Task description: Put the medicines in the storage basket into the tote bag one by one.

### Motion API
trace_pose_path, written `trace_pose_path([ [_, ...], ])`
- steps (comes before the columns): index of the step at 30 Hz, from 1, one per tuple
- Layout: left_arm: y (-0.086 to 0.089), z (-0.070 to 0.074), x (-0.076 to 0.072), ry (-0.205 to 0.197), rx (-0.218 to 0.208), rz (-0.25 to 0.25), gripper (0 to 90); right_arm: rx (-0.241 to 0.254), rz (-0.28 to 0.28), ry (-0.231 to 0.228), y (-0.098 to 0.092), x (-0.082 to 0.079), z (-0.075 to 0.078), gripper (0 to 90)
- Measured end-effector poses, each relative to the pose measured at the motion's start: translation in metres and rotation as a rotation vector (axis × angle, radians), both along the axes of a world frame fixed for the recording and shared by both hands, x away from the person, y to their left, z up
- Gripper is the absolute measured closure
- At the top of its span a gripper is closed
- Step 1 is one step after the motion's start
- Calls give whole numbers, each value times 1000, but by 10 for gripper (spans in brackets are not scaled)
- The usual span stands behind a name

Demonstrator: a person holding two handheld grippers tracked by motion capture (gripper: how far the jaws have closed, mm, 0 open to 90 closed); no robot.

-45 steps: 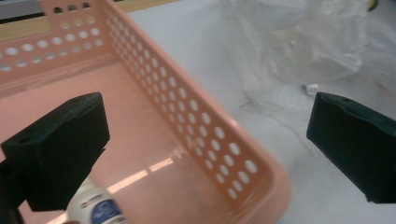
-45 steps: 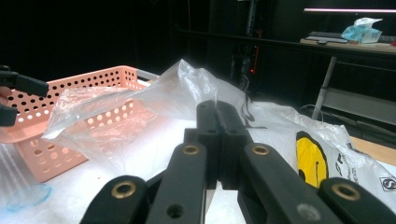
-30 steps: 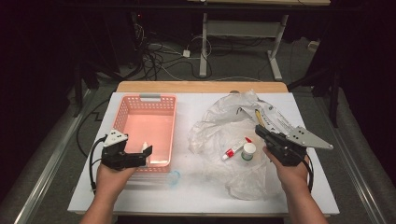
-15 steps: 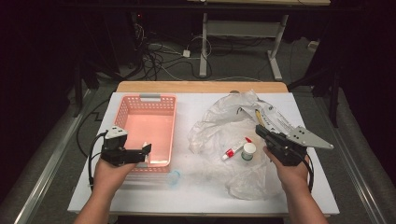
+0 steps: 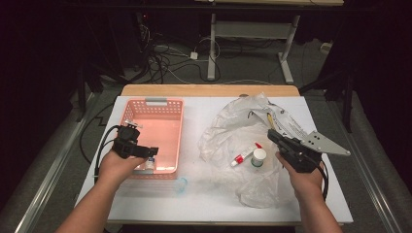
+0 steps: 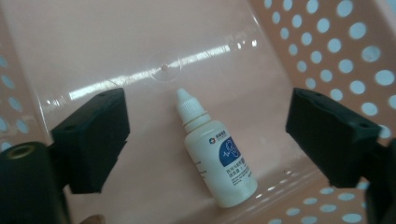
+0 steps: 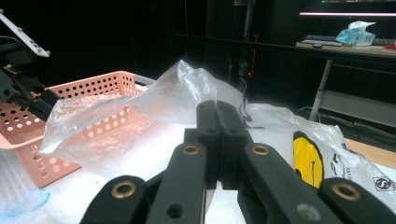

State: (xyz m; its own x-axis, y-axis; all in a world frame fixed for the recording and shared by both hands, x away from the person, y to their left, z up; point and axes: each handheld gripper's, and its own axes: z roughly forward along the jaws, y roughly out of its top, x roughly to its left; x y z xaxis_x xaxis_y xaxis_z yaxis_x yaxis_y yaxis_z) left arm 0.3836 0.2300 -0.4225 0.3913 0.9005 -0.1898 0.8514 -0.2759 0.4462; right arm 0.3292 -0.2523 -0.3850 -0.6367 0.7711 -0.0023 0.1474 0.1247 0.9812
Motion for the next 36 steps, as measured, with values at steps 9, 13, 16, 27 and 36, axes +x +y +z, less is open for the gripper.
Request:
trace_pose_path([
  [9, -5, -12, 12, 194, 42, -41, 237, -2, 1, 0, 0, 1, -1, 900],
  [13, -12, -15, 15, 228, 88, -69, 318, -6, 5, 3, 1, 1, -2, 900],
  [16, -12, -18, 19, 281, 88, -75, 349, -6, 4, 9, 2, 1, -3, 900],
  [27, -19, -24, 24, 354, 154, -109, 498, -12, 7, 10, 2, 2, -4, 900],
  [36, -20, -23, 22, 329, 170, -122, 574, -12, 7, 14, 3, 1, -4, 900],
])
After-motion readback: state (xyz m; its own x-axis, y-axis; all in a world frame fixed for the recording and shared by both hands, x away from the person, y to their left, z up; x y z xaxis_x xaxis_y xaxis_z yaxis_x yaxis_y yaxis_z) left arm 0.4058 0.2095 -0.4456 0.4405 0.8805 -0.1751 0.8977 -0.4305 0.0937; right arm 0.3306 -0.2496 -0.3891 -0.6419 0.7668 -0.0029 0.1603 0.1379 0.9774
